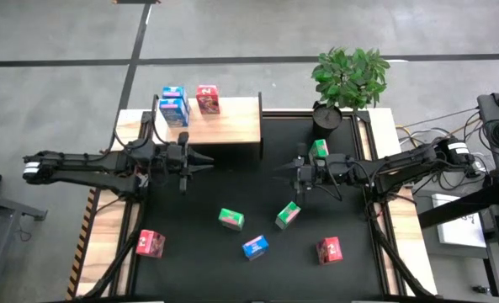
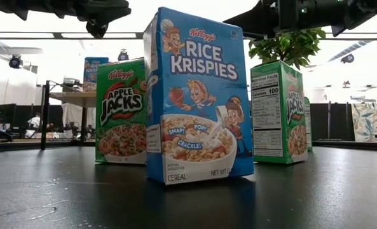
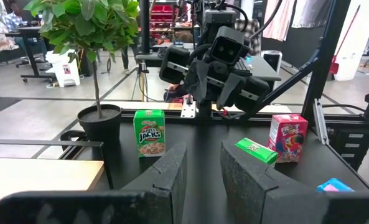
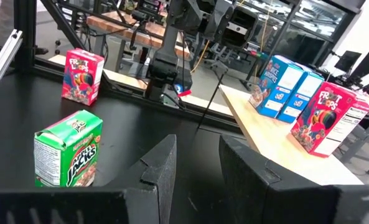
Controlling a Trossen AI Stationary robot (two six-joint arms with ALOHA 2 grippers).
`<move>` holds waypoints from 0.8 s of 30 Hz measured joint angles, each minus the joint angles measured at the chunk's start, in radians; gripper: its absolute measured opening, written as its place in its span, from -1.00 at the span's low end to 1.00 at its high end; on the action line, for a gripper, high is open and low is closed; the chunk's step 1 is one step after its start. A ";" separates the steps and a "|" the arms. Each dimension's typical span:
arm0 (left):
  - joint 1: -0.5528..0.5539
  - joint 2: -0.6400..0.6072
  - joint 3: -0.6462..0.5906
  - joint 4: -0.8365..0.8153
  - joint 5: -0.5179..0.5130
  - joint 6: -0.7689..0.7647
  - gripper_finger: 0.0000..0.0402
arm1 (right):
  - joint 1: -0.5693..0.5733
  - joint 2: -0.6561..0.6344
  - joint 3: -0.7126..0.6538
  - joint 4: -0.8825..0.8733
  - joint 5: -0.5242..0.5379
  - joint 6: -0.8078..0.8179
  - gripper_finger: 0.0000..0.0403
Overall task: Stack cereal on shelf
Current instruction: Put the bottom right green cereal box on the shelf
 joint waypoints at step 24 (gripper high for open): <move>0.000 0.113 -0.014 0.111 -0.004 -0.013 -0.61 | 0.003 0.000 0.000 0.005 -0.002 0.108 -0.45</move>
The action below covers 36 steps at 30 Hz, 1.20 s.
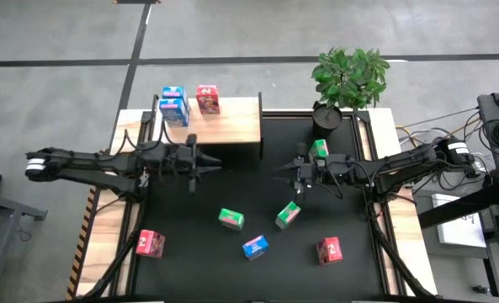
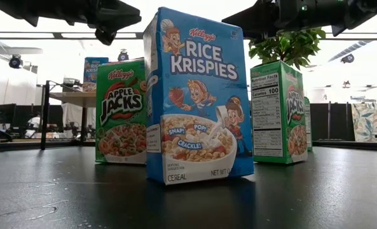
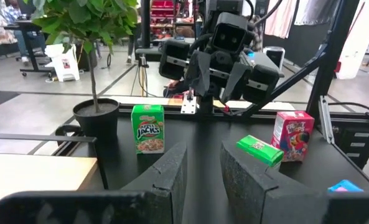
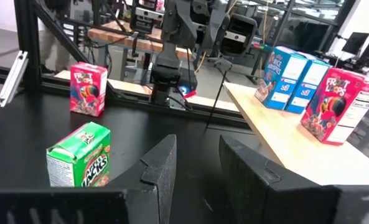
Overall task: Stack cereal on shelf
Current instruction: Put the bottom right green cereal box on the shelf
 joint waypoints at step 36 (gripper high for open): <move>0.002 0.033 0.015 0.046 -0.024 0.028 -0.61 | 0.000 0.006 0.000 -0.004 -0.002 -0.047 -0.45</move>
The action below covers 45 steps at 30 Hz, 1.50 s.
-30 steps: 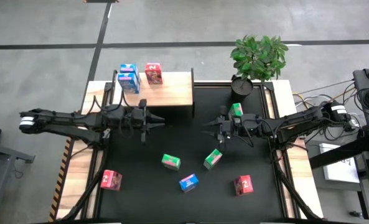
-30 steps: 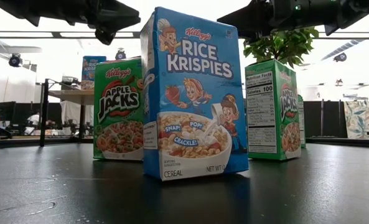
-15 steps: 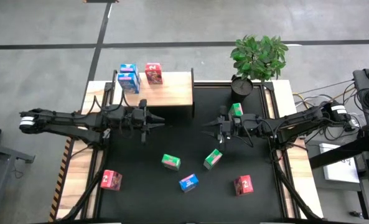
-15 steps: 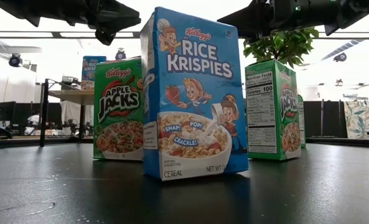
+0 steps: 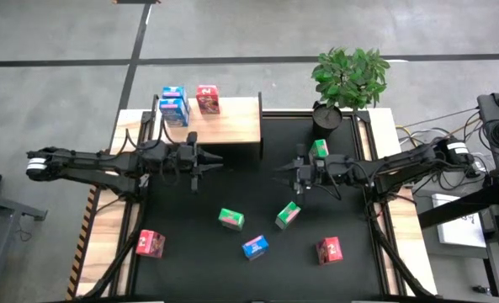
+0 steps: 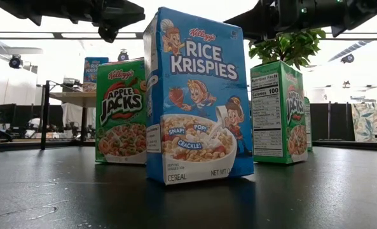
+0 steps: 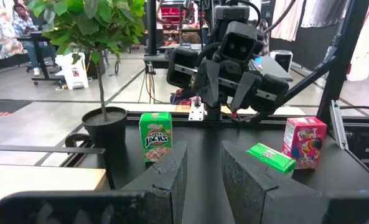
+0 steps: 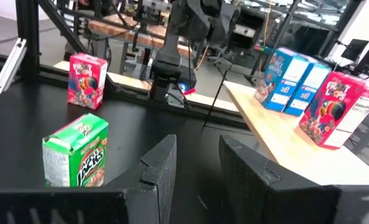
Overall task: Stack cereal on shelf
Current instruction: Put the bottom right green cereal box on the shelf
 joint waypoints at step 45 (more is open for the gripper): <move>0.000 0.134 0.000 0.028 -0.002 -0.098 -0.61 | 0.000 0.056 0.001 0.005 0.003 0.023 -0.45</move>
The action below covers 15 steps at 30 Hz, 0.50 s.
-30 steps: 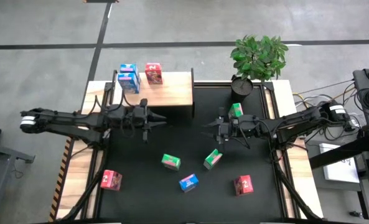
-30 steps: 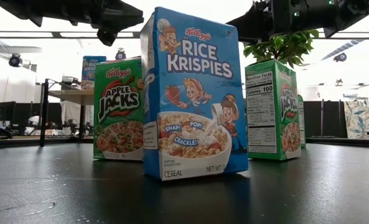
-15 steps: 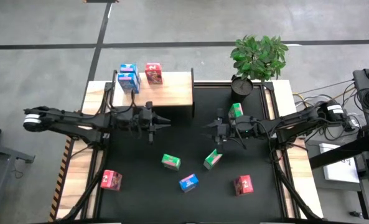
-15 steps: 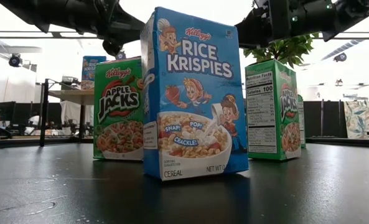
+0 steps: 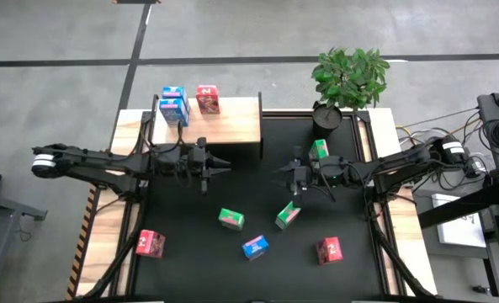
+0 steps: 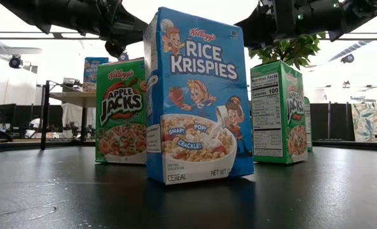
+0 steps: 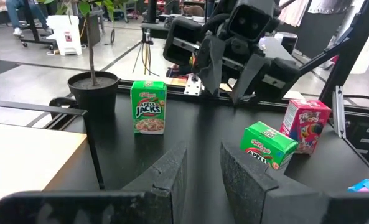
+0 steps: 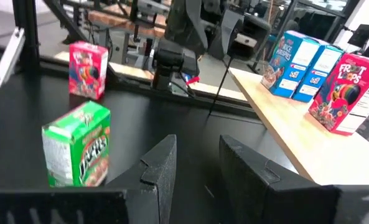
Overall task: Stack cereal on shelf
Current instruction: Put the bottom right green cereal box on the shelf
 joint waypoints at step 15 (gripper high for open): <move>-0.008 -0.129 -0.001 -0.156 0.000 0.028 -0.61 | 0.110 -0.001 0.284 -0.452 -0.003 0.094 -0.45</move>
